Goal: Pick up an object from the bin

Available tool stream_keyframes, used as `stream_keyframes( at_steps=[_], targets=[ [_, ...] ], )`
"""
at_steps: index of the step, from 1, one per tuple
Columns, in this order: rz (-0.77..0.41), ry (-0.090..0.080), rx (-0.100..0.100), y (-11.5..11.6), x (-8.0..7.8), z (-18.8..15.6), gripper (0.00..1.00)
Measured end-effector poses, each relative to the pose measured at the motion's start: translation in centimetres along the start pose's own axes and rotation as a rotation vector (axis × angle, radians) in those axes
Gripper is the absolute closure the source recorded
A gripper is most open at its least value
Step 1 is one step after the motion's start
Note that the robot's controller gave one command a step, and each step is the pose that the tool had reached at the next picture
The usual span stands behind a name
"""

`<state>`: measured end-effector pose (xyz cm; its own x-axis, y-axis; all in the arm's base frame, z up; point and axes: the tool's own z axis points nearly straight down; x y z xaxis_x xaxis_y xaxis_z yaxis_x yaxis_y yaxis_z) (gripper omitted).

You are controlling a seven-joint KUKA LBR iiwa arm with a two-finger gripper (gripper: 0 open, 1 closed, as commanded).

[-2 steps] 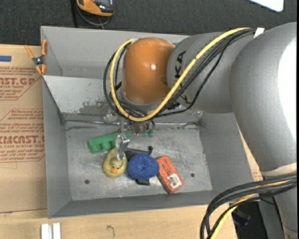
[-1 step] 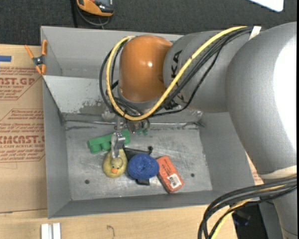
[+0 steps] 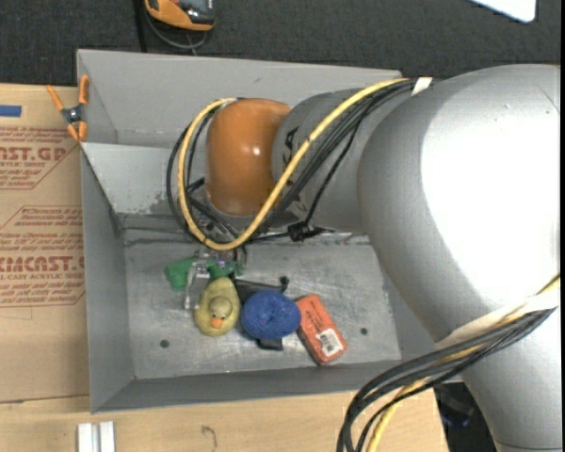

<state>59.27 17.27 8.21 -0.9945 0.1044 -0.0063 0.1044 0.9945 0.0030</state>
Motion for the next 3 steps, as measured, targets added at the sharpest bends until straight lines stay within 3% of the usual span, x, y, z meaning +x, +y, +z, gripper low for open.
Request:
stream_keyframes(
  at_steps=[1, 3],
  targets=[
    [-0.077, -0.021, -0.010, 0.28, -0.03, 1.21, 1.00],
    [-0.092, 0.003, 0.001, -0.03, 0.53, 0.68, 1.00]
  ],
)
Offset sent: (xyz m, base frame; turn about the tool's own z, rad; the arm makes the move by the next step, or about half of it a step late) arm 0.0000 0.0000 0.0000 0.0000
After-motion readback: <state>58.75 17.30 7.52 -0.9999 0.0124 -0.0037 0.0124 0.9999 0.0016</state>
